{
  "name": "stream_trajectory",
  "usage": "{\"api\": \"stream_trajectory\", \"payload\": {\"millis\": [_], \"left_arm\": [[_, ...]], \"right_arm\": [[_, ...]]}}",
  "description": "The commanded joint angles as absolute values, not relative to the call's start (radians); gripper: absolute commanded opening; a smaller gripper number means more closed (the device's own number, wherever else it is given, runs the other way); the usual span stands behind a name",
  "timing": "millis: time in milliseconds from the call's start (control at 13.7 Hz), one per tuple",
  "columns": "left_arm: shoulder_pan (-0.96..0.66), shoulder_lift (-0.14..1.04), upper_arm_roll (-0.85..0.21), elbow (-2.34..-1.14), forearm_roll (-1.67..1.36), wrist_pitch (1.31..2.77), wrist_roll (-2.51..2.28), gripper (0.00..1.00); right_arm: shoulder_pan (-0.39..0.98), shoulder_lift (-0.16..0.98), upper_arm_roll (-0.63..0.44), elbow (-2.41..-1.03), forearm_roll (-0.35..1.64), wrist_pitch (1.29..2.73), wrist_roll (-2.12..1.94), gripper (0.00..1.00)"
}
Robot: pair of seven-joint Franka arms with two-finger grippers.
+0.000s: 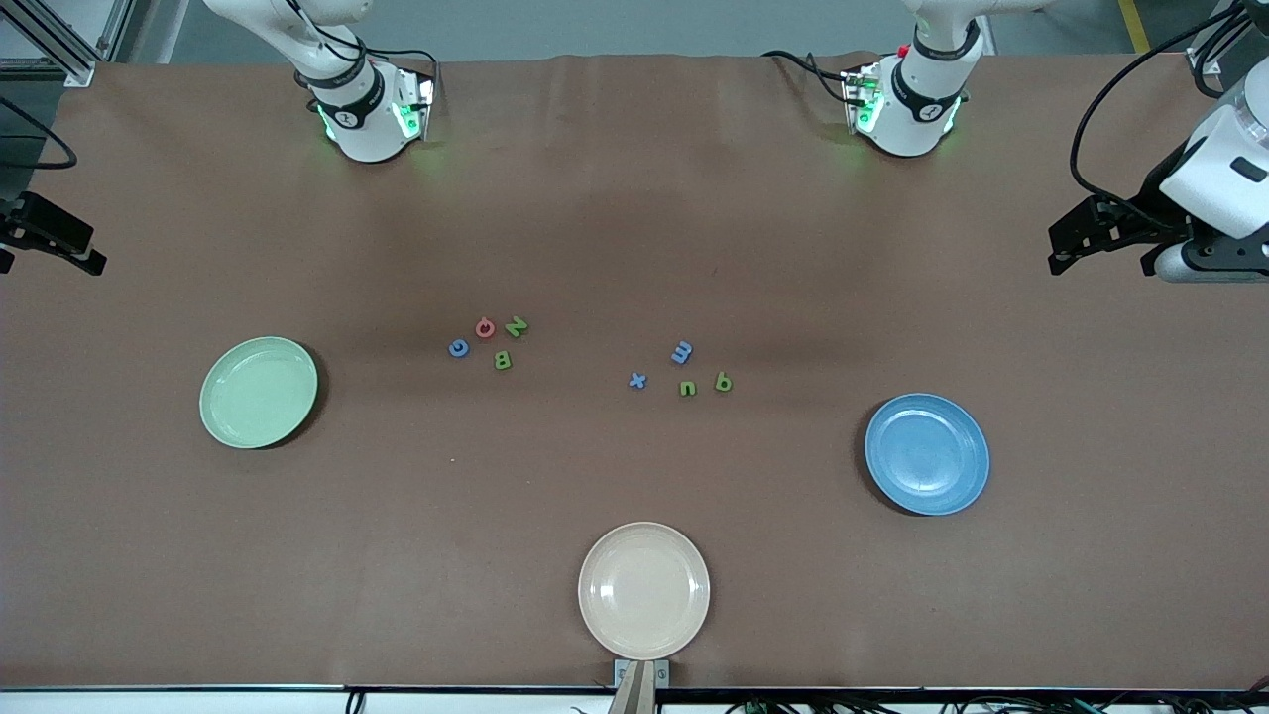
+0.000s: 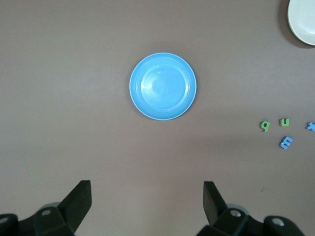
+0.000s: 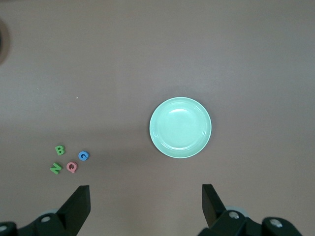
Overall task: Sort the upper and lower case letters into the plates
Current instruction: 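Move both grippers from rest toward the scattered foam letters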
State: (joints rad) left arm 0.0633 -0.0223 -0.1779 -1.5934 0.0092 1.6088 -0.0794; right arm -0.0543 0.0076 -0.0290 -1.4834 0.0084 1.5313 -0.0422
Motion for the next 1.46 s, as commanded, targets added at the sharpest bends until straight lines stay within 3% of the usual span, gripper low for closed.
{"api": "stream_trajectory", "payload": {"millis": [0,513,806,1098,1391], "left_arm": [[0.057,-0.021,-0.183,-1.582,0.031,1.595,-0.098,1.00],[0.057,0.012,-0.196,-1.583,0.026,1.595,-0.080,1.00],[0.045,0.092,-0.277,-1.591,0.015,1.618,-0.107,1.00],[0.025,0.161,-0.359,-1.679,0.020,1.793,-0.179,1.00],[-0.087,0.248,-0.365,-1.808,0.031,2.052,-0.299,1.00]], "right_arm": [[-0.055,0.009,-0.028,-1.470,-0.005,1.517,-0.037,1.00],[-0.043,0.012,-0.023,-1.471,-0.002,1.517,-0.032,1.00],[0.070,0.050,-0.023,-1.471,0.009,1.520,-0.009,1.00],[0.185,0.118,-0.023,-1.471,0.014,1.532,0.107,1.00],[0.336,0.195,-0.025,-1.473,-0.035,1.537,0.127,1.00]]}}
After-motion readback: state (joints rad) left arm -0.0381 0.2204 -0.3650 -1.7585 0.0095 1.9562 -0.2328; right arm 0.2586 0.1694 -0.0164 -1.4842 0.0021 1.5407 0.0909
